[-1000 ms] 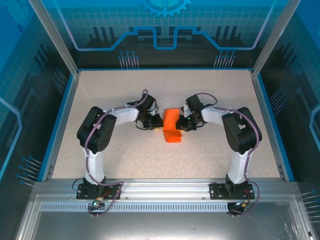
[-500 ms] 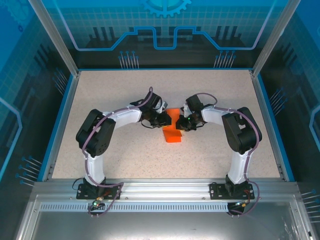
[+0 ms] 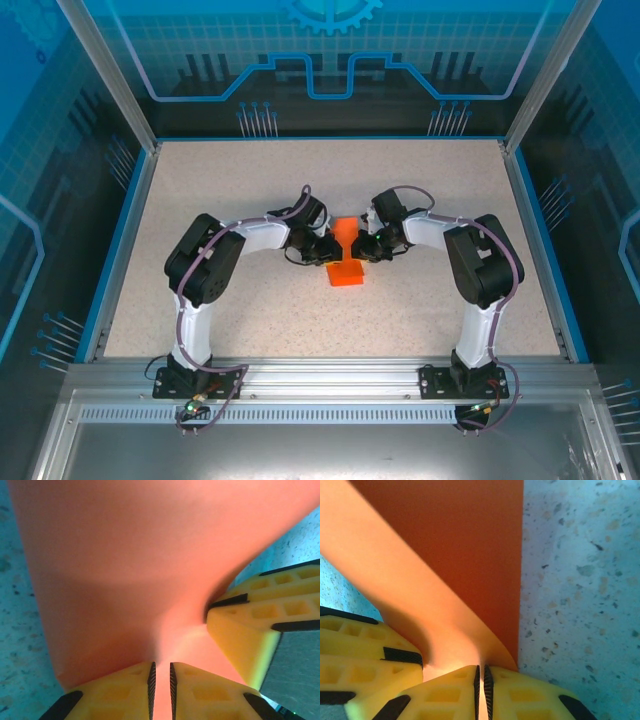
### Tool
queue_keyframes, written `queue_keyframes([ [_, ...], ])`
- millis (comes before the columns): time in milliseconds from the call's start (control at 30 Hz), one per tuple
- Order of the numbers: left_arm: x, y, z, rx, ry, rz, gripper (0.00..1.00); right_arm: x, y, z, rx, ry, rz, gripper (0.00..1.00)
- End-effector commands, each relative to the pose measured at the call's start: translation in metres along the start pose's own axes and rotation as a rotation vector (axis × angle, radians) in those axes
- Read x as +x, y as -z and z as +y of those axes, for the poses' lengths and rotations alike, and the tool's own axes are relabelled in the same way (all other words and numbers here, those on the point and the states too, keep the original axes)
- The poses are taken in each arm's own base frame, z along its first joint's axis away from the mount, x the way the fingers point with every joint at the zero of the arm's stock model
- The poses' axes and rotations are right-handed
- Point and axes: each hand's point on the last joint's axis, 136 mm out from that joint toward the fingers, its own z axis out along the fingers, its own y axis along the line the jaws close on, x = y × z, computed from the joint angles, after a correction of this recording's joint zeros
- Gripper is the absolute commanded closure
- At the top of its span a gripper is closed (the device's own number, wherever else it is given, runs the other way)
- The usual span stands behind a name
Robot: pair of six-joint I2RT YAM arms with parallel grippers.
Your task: Fold a paper plane with a square sheet of paper (fold left side to right side)
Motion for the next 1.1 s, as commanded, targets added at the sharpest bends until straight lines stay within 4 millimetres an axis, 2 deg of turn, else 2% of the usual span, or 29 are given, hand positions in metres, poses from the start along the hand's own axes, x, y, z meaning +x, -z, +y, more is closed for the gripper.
queue_keyframes([
  [0,0.011,-0.007,0.013,-0.026,0.025,0.033,0.81,0.011,0.002,0.000,0.007,0.014,0.025,0.84],
  [133,0.016,-0.010,0.022,-0.052,0.036,0.046,0.81,-0.006,0.019,0.016,-0.046,0.042,-0.022,0.84],
  [267,0.019,-0.012,0.027,-0.070,0.040,0.051,0.81,-0.021,0.026,0.028,-0.074,0.060,-0.055,0.84],
  [500,0.020,-0.012,0.029,-0.079,0.037,0.053,0.81,-0.044,0.011,0.037,-0.097,0.054,-0.057,0.84],
  [633,0.019,-0.011,0.027,-0.075,0.026,0.049,0.81,-0.049,-0.002,0.028,-0.070,0.033,-0.038,0.84],
  [867,0.024,-0.004,0.019,-0.063,-0.025,0.045,0.81,-0.043,-0.019,0.005,0.013,-0.011,0.010,0.85],
  [1067,0.047,0.002,0.011,-0.040,-0.103,0.074,0.81,-0.036,-0.024,-0.009,0.057,-0.042,0.033,0.85],
])
